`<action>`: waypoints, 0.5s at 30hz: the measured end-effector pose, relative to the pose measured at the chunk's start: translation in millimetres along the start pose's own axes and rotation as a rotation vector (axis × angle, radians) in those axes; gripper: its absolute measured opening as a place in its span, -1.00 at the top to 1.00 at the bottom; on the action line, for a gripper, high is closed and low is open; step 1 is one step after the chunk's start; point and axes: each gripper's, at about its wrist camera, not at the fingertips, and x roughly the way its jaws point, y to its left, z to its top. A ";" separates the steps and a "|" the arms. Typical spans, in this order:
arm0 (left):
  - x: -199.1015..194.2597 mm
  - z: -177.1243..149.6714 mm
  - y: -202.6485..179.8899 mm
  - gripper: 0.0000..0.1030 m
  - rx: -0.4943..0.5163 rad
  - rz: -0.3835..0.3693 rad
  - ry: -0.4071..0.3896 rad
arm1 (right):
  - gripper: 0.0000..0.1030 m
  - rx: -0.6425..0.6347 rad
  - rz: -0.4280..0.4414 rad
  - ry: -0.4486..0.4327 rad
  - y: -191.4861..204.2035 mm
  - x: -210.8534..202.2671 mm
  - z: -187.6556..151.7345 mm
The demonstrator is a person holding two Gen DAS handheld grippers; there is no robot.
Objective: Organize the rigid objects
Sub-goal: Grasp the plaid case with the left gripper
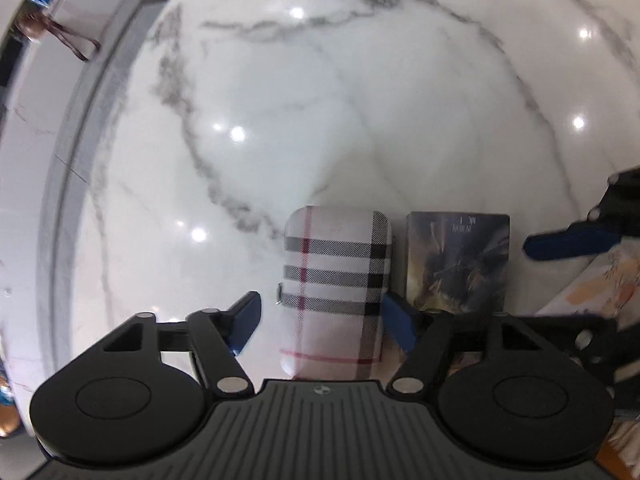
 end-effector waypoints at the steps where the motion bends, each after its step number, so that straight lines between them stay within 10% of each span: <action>1: 2.0 1.7 1.1 -0.56 -0.007 -0.009 0.009 | 0.11 -0.005 -0.001 0.004 0.4 2.1 -0.3; 15: 7.2 6.5 9.9 -0.42 -0.346 -0.119 0.133 | 0.44 0.084 -0.010 -0.072 -25.2 2.6 9.7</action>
